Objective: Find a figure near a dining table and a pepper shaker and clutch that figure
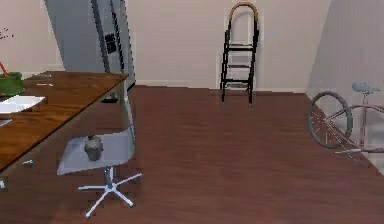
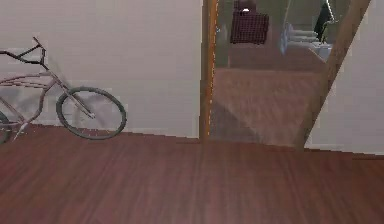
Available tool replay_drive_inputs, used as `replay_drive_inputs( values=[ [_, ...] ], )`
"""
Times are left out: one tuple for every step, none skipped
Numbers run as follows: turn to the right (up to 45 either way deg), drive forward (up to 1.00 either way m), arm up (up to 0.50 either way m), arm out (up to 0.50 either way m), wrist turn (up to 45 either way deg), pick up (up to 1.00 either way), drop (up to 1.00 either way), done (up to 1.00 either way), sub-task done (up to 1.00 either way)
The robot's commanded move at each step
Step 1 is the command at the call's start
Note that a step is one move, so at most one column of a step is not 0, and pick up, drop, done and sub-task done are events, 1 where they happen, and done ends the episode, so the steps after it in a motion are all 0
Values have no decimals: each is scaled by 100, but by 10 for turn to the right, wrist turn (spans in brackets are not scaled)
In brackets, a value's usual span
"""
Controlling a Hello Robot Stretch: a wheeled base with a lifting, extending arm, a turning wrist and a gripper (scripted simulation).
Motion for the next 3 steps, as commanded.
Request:
replay_drive_inputs(
  values=[
    [450, 0, 0, 0, 0, 0, 0, 0, 0],
    [450, 0, 0, 0, 0, 0, 0, 0, 0],
    [450, 0, 0, 0, 0, 0, 0, 0, 0]
  ],
)
